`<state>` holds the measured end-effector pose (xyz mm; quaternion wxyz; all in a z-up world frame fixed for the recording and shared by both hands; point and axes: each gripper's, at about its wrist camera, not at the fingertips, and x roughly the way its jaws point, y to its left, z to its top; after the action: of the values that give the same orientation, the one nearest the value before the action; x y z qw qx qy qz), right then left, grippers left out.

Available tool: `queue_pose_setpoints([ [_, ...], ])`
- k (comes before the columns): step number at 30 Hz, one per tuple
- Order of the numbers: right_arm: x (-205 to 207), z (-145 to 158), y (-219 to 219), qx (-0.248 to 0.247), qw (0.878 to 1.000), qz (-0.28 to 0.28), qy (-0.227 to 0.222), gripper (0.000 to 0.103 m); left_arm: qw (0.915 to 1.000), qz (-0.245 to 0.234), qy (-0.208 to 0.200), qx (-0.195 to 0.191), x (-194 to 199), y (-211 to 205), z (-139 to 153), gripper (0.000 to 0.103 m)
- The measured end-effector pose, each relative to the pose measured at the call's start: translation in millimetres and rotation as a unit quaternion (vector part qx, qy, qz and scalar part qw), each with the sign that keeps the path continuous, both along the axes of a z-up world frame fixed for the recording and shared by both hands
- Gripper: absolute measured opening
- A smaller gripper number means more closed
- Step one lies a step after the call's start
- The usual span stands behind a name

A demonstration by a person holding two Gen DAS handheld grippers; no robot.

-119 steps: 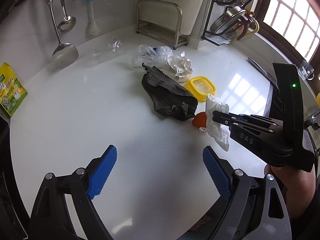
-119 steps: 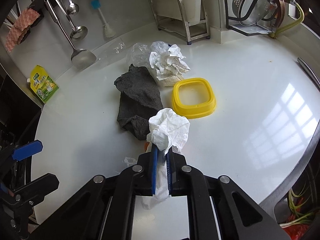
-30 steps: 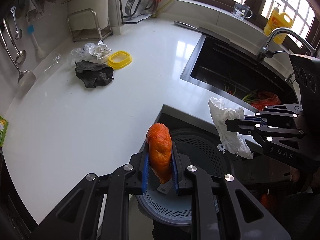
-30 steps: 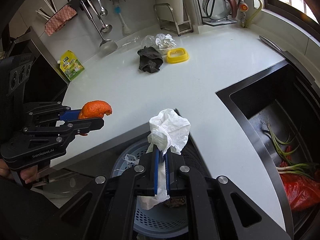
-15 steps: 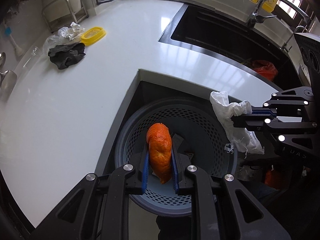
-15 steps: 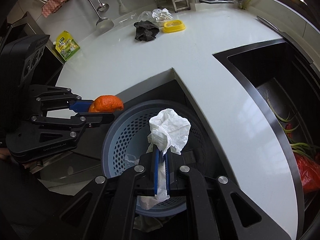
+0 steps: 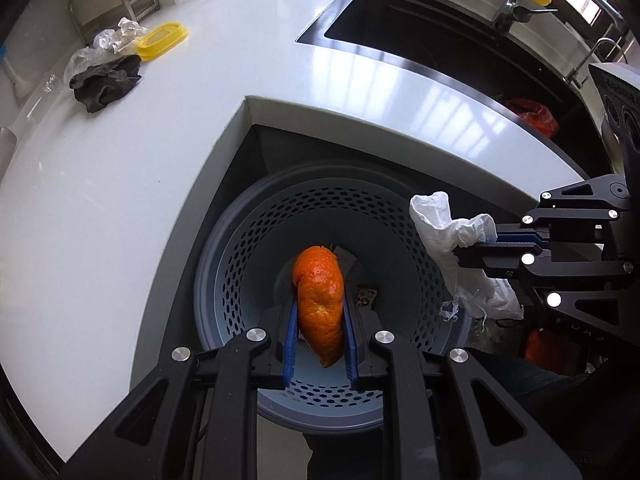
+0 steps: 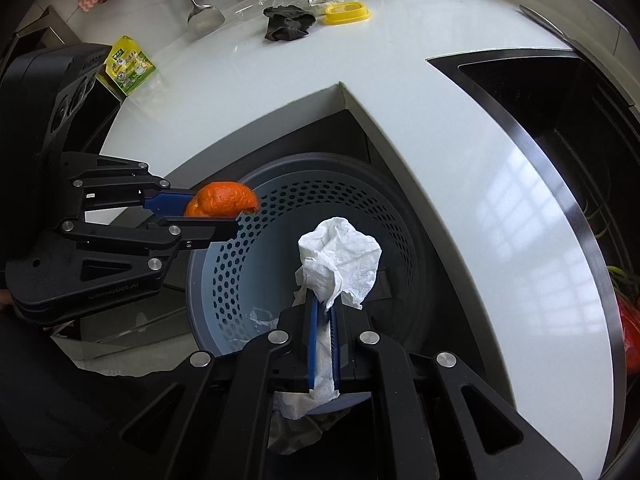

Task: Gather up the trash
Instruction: 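Open both grippers to drop the orange and tissue into the basket, then move both open grippers back toward the remaining cloth and plastic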

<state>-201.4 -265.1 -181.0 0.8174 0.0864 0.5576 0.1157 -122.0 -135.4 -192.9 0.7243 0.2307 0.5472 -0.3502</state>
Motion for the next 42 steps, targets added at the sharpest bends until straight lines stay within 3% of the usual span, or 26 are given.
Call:
queue_pose_setpoints([
  [16,13.7,-34.7,25.7,-0.025,0.998,0.038,0.036,0.006,0.9991,0.013,0.036,0.016,8.3,2.2,-35.8,0.019],
  [28,24.4,-33.8,32.2,-0.035,0.998,0.041,0.042,0.006,0.9989,0.013,0.043,0.016,8.1,-0.3,-45.8,0.023],
  [29,24.1,-34.6,32.0,-0.033,0.998,0.039,0.041,0.009,0.999,0.014,0.038,0.016,8.1,0.2,-45.0,0.025],
  [30,24.6,-34.1,32.4,-0.035,0.998,0.037,0.042,0.018,0.9992,0.017,0.03,0.019,7.9,0.8,-43.9,0.029],
  [31,24.7,-33.3,32.5,-0.036,0.998,0.034,0.04,0.027,0.9992,0.021,0.025,0.025,8.1,0.8,-42.5,0.042],
  [32,24.6,-31.9,31.9,-0.036,0.998,0.031,0.036,0.051,0.9991,0.025,0.018,0.03,8.0,1.7,-40.8,0.063],
  [33,24.9,-30.5,31.5,-0.034,0.998,0.028,0.034,0.061,0.9991,0.03,0.008,0.029,8.4,2.8,-38.3,0.069],
  [34,25.7,-29.0,31.8,-0.032,0.999,0.027,0.033,0.061,0.9991,0.033,-0.001,0.026,8.7,4.0,-35.3,0.078],
  [37,28.1,-26.4,33.9,-0.031,0.999,0.027,0.031,0.061,0.9987,0.037,-0.018,0.028,10.2,6.2,-29.6,0.085],
  [42,30.9,-18.9,36.0,-0.031,0.999,0.026,0.02,0.072,0.9982,0.044,-0.034,0.024,13.6,12.0,-20.3,0.087],
])
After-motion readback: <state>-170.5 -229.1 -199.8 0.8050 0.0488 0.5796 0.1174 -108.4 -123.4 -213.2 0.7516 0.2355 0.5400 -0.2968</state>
